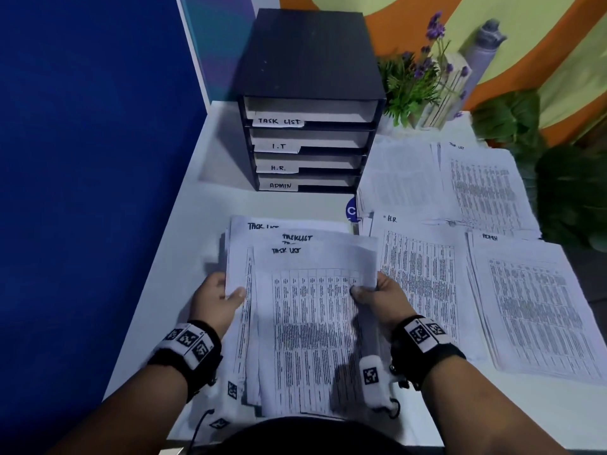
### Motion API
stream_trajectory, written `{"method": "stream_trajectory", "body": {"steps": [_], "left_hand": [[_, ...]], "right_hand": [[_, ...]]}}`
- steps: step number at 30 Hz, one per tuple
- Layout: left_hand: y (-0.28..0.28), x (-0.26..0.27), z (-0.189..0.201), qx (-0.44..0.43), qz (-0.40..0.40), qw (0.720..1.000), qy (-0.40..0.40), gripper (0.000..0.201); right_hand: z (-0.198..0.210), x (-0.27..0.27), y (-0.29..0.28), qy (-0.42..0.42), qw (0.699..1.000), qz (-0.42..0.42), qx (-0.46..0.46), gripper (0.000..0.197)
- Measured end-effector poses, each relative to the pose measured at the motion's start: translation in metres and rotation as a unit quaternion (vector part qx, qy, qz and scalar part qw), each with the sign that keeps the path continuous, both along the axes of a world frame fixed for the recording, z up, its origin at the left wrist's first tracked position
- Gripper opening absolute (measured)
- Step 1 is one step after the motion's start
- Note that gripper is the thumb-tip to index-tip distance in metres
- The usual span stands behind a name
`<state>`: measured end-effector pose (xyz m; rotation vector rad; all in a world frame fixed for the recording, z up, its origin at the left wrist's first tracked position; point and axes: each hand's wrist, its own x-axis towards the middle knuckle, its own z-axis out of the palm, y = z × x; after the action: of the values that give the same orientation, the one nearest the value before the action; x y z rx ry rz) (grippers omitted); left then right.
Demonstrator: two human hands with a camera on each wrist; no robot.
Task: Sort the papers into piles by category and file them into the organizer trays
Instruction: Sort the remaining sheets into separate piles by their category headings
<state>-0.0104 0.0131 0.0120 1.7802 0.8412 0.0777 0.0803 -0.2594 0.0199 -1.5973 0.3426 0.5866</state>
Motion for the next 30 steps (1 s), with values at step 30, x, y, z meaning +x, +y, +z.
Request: {"method": "stream_trajectory", "body": {"steps": [30], "left_hand": [[-0.005, 0.023, 0.011, -0.061, 0.023, 0.996, -0.057, 0.018]], "right_hand": [[0.013, 0.003, -0.011, -0.016, 0.985, -0.095, 0.14, 0.035]]}}
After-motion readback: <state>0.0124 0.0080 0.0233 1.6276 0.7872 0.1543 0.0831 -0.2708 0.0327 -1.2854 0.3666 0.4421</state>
